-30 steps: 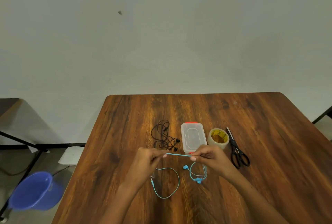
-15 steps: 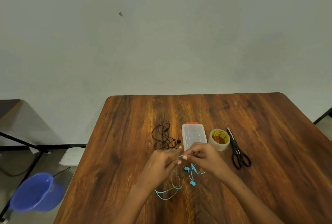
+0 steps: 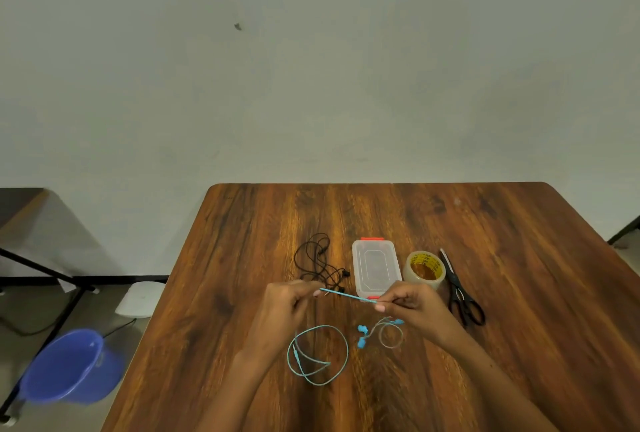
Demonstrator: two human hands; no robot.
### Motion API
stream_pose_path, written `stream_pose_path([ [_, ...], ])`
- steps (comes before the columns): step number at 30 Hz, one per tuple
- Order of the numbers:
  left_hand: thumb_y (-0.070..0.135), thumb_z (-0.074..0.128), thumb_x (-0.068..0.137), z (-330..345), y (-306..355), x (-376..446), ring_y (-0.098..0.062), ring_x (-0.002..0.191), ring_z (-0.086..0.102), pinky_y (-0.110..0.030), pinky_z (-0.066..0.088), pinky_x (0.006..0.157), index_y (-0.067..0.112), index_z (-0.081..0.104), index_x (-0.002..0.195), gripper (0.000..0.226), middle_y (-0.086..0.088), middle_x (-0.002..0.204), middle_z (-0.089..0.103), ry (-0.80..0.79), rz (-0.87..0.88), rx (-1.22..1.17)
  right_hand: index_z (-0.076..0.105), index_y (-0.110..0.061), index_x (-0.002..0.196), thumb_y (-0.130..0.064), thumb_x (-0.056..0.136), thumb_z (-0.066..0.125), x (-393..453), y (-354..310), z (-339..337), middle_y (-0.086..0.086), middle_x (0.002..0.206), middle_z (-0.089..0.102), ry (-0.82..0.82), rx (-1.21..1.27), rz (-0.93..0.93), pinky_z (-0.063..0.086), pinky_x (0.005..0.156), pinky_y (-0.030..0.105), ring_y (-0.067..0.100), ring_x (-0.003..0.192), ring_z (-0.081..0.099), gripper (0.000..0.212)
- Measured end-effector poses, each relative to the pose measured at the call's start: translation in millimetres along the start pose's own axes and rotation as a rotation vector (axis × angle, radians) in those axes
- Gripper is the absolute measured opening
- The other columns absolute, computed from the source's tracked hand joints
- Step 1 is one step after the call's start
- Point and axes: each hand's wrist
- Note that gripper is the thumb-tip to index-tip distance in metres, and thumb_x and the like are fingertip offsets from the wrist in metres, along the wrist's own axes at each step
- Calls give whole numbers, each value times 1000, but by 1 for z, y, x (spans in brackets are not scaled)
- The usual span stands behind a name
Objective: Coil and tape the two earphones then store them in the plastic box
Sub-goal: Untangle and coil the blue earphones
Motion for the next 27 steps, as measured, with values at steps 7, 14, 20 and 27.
stream_pose_path([
  [7,-2,66,84,-2,-10,-3,10,94,63,-5,47,79,13,73,105,27,8,100,73,5,2,9,76,-15,83,-15,79,74,-1,8,1,-1,81,74,19,-31,16,59,79,32,14,82,70,4],
  [14,12,67,85,7,-8,-1,-4,124,48,-17,36,106,13,48,136,54,5,134,54,-148,-51,63,74,-23,81,-21,81,74,3,2,8,-8,82,72,24,-137,-6,57,76,28,7,81,67,3],
  [20,20,63,90,31,25,3,5,95,64,-13,51,79,19,69,114,24,3,104,73,-209,48,-69,75,-25,83,-21,84,70,9,-17,26,-8,82,70,-45,-158,-114,52,71,18,3,81,64,5],
  [27,15,65,88,11,13,11,-4,69,64,-25,50,62,19,76,95,14,5,78,72,-120,29,4,73,-30,79,-25,80,73,4,-11,12,-6,82,72,-17,-64,-44,57,76,27,7,84,67,6],
])
Point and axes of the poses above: each hand's wrist, its own x-axis towards the middle knuckle, its own z-axis out of the palm, y = z × x
